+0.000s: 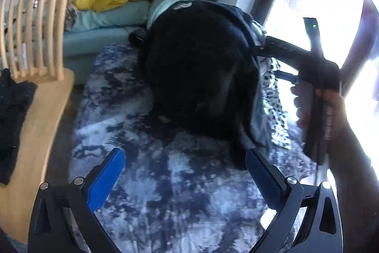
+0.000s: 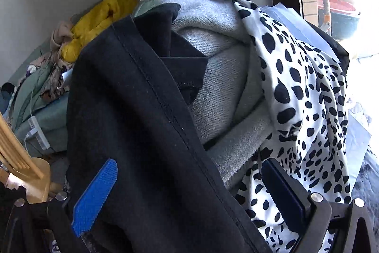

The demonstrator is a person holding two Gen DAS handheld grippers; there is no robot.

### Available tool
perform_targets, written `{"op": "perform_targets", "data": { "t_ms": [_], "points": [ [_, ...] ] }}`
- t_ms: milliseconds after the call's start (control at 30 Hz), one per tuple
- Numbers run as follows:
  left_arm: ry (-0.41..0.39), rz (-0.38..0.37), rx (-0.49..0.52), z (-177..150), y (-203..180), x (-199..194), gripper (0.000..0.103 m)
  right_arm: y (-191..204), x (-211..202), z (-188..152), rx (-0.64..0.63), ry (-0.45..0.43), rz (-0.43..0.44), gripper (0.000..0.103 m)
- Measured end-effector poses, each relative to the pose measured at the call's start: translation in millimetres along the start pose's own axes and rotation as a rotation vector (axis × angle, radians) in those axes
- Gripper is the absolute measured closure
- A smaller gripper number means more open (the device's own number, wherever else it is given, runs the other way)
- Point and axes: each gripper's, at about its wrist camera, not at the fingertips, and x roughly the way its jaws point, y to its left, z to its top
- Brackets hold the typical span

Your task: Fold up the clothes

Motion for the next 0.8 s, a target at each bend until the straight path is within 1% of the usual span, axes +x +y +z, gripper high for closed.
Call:
{"op": "perform_targets", "data": {
  "t_ms": [100,200,300,367,400,433,467,500,533,567,633,733,800],
  "points": [
    [-0.006,-0.055,0.025,10,-10,-1,0.0,4,-1,-3,-0.022,0.005,-0.008,0.002],
    [-0.046,-0.087,0.039,14,-18,-3,0.0,5,-1,-4,-0.049,0.01,-0.026,0.002],
    [-0.025,-0.079,0.049,14,-20,3,0.0,4,4,-4,-0.065,0.026,-0.045,0.002],
    [-0.03,-0.098,0.045,16,-18,2,0.0,4,6,-6,-0.06,0.035,-0.045,0.004],
    [-0.039,-0.103,0.039,17,-16,0,0.0,3,8,-6,-0.055,0.037,-0.039,0.009],
    [-0.051,-0.105,0.031,18,-15,-3,0.0,2,9,-6,-0.048,0.044,-0.029,0.028],
    [-0.055,-0.101,0.026,19,-13,-4,0.0,0,12,-7,-0.035,0.063,-0.013,0.052],
    [-0.056,-0.094,0.023,20,-12,-4,0.0,-1,15,-8,-0.02,0.085,0.006,0.063],
    [-0.055,-0.093,0.02,20,-11,-4,0.0,-3,16,-9,-0.001,0.104,0.023,0.08],
    [-0.053,-0.095,0.015,20,-9,-5,0.0,-2,15,-9,0.006,0.111,0.032,0.088],
    [-0.049,-0.096,-0.002,21,-6,-6,0.0,7,9,-11,-0.04,0.1,0.021,0.097],
    [-0.036,-0.098,-0.025,21,0,-7,0.0,27,-7,-17,-0.154,0.08,-0.033,0.098],
    [-0.019,-0.11,-0.041,22,5,-4,0.0,36,-22,-21,-0.206,0.067,-0.051,0.099]
  ]
}}
